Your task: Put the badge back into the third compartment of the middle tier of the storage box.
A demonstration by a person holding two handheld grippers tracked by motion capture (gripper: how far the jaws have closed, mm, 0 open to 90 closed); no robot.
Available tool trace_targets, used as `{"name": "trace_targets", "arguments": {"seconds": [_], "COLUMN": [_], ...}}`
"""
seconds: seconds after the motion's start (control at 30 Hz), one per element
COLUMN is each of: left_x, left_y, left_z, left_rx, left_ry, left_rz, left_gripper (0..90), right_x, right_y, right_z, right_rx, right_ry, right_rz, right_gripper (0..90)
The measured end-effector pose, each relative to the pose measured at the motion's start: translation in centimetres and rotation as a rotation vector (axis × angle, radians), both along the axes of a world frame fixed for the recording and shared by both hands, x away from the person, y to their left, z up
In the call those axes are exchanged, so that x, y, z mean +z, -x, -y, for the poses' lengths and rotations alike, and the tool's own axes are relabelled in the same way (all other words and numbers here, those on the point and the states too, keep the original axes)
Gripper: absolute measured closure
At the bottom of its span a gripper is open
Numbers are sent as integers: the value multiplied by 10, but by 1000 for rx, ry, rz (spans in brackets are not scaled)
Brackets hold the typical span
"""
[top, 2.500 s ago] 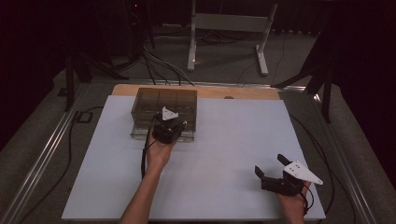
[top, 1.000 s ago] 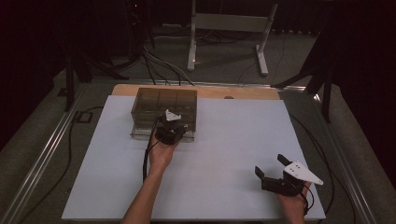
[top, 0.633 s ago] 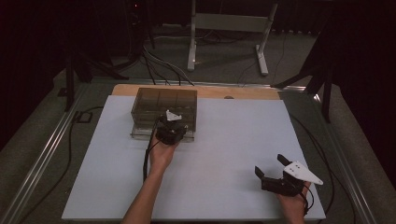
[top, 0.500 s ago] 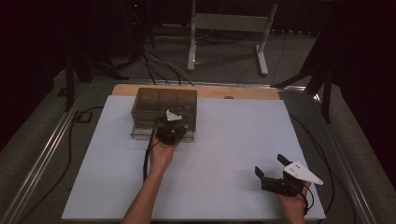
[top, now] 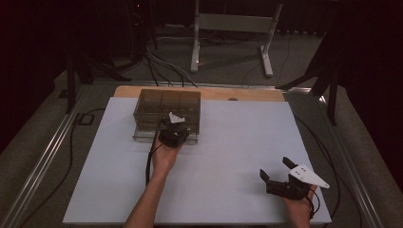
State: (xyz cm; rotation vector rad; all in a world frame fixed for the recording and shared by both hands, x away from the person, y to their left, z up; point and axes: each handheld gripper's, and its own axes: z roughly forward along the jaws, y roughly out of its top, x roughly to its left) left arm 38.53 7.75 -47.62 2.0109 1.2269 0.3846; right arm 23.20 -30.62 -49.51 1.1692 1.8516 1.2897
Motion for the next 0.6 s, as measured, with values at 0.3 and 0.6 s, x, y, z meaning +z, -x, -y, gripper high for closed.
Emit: {"name": "trace_targets", "arguments": {"seconds": [0.3, 0.6], "left_x": [1, 7], "left_y": [0, 3], "left_z": [-4, -9], "left_rx": [21, 41], "left_ry": [-12, -25], "left_rz": [9, 50], "left_gripper": [833, 617], "right_x": [0, 0], "right_y": [0, 0], "right_z": [0, 0], "right_rx": [0, 0], "right_ry": [2, 3], "right_rz": [0, 1], "right_gripper": [11, 11]}}
